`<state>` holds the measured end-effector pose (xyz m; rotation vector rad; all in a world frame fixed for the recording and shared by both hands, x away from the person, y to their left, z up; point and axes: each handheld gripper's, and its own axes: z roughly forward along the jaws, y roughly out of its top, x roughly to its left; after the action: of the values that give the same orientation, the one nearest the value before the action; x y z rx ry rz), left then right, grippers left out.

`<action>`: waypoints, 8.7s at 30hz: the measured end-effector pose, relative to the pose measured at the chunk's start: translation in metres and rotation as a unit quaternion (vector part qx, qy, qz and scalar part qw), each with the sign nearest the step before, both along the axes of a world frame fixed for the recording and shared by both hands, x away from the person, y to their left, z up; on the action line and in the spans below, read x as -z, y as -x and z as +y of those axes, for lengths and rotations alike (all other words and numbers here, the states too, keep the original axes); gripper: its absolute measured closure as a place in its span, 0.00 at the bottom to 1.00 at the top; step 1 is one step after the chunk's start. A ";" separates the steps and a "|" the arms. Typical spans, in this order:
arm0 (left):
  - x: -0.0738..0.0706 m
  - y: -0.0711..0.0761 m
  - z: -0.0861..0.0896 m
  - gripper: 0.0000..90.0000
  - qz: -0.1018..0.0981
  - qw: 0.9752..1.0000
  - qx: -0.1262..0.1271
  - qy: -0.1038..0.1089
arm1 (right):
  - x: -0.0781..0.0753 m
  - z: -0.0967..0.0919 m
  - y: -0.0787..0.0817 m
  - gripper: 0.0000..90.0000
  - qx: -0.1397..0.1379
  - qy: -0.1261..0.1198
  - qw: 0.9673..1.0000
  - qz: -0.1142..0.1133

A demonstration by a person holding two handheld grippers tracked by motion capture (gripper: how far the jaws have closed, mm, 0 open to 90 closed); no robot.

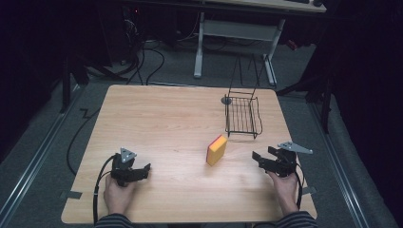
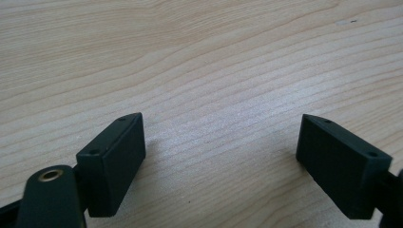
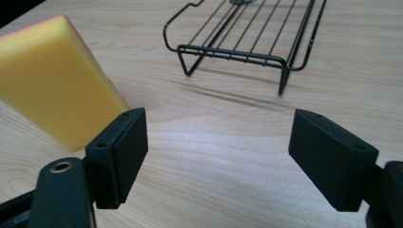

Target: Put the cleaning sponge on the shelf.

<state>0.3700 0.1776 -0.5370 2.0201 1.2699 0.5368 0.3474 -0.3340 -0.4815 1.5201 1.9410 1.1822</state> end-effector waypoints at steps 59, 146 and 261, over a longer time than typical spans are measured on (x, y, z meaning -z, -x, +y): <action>0.000 0.000 0.000 0.19 0.000 1.000 0.000 0.000 | -0.028 0.096 -0.012 0.10 -0.159 0.007 0.985 -0.060; 0.000 0.000 0.000 0.19 0.000 1.000 0.001 0.000 | 0.011 0.122 -0.039 0.23 -0.142 0.032 0.989 -0.028; 0.000 0.000 0.000 0.19 0.000 1.000 0.001 0.001 | -0.061 0.055 -0.115 0.23 0.002 0.052 0.997 -0.064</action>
<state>0.3700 0.1776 -0.5371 2.0200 1.2689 0.5347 0.4629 -0.2786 -0.4204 1.3611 1.8849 1.1295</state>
